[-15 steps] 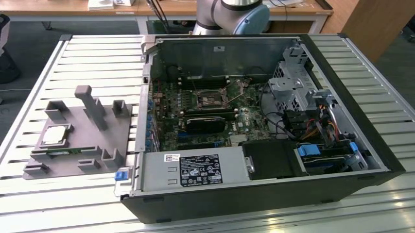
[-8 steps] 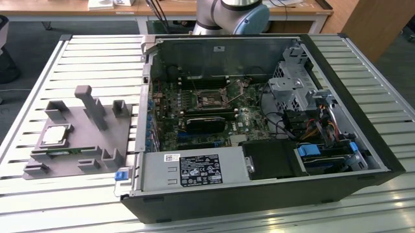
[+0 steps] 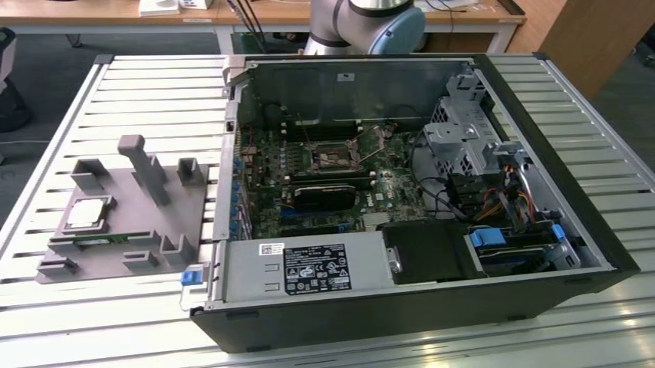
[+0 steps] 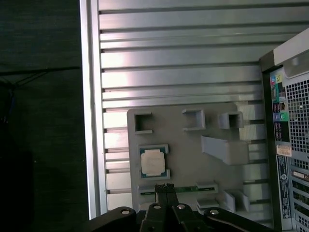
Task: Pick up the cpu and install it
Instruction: 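Pick up the cpu and move it towards the insertion slot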
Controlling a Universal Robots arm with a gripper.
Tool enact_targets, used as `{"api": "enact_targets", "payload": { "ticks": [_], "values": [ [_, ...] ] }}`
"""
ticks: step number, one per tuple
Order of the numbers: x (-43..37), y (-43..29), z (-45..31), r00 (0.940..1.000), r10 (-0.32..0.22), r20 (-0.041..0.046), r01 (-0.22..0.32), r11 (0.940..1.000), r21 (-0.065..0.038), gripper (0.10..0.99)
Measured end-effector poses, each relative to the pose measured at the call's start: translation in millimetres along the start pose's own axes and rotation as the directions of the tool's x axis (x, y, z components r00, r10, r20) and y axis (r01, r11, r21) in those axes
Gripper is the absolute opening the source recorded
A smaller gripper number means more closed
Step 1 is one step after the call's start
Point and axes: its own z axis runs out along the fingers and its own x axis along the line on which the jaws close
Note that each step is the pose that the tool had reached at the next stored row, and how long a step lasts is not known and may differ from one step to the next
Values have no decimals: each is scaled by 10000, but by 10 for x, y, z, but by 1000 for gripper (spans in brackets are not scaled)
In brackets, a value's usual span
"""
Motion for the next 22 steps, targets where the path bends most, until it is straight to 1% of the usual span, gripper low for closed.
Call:
{"api": "enact_targets", "payload": {
  "ticks": [9,10,11,12,13,16,17,19,20,22],
  "values": [
    [2,-12,66,10000,-1,0,1,10000,-1,114],
    [2,-15,80,10000,-1,0,1,10000,-2,169],
    [2,-18,96,10000,0,0,0,10000,-1,169],
    [2,-21,112,10000,0,0,0,10000,-1,231],
    [2,-27,130,10000,-2,0,2,10000,-1,231],
    [2,-59,175,10000,0,-2,0,10000,-5,408],
    [1,-70,186,10000,-1,-1,1,10000,-7,408],
    [0,-86,203,10000,0,-1,0,10000,-8,525],
    [0,-93,211,10000,0,-1,0,10000,-8,525],
    [0,-102,226,10000,0,0,0,10000,-8,639]
  ]
}}
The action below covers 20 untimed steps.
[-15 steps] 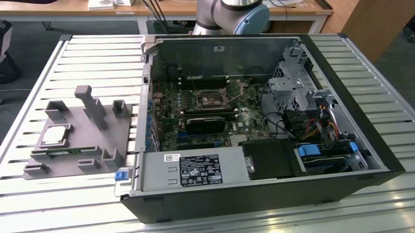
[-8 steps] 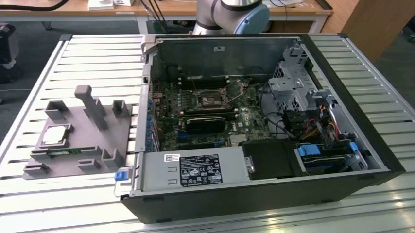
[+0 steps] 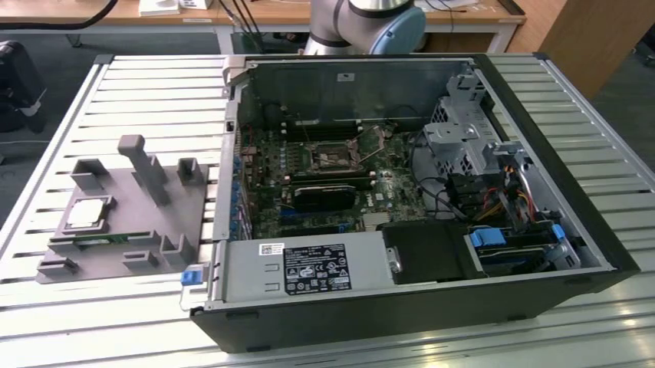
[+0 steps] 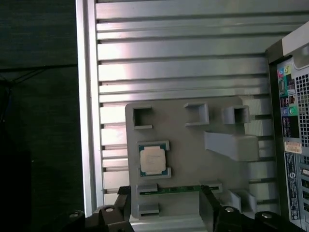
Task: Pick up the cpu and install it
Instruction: 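Pick up the cpu and move it towards the insertion slot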
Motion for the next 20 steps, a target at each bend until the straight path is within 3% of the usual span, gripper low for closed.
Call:
{"api": "enact_targets", "payload": {
  "ticks": [3,4,20],
  "values": [
    [0,-8,26,10000,-1,0,1,10000,0,698],
    [0,-10,35,10000,-1,0,1,10000,1,761],
    [5,-35,241,10000,-49,-4,49,10000,-2,761]
  ]
}}
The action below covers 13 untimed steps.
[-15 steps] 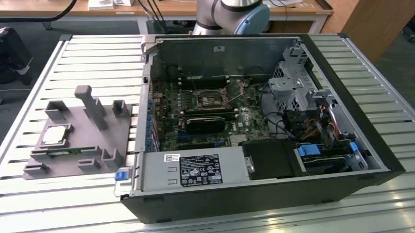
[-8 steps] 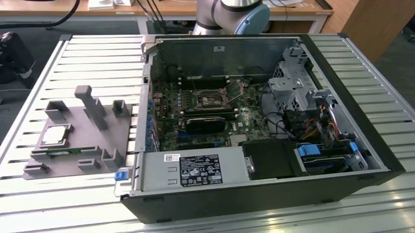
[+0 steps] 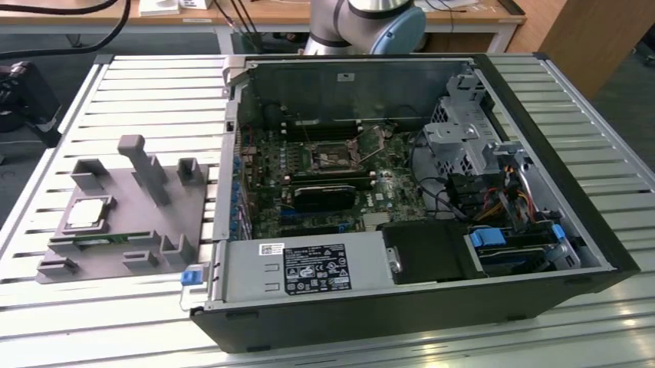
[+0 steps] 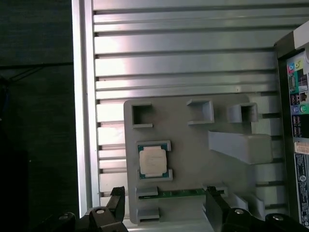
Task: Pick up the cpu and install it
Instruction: 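Pick up the cpu and move it towards the insertion slot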
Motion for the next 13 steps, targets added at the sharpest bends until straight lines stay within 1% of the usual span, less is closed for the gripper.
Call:
{"api": "enact_targets", "payload": {
  "ticks": [7,13],
  "values": [
    [2,-5,96,10000,-2,-2,2,10000,-12,761],
    [2,-7,135,10000,-2,-3,2,10000,-11,761]
  ]
}}
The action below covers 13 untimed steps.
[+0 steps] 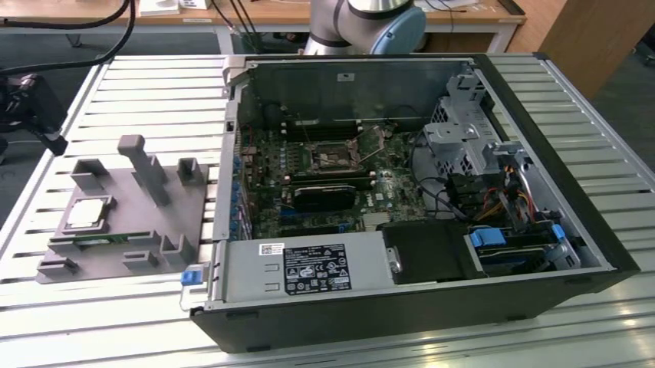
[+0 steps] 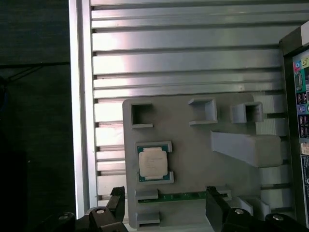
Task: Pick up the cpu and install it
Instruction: 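Pick up the cpu and move it towards the insertion slot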
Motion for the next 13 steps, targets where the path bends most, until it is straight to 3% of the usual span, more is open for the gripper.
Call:
{"api": "enact_targets", "payload": {
  "ticks": [8,13],
  "values": [
    [0,-35,90,10000,-58,-5,58,10000,-1,761],
    [2,-39,155,9986,-520,-35,520,9986,-13,761]
  ]
}}
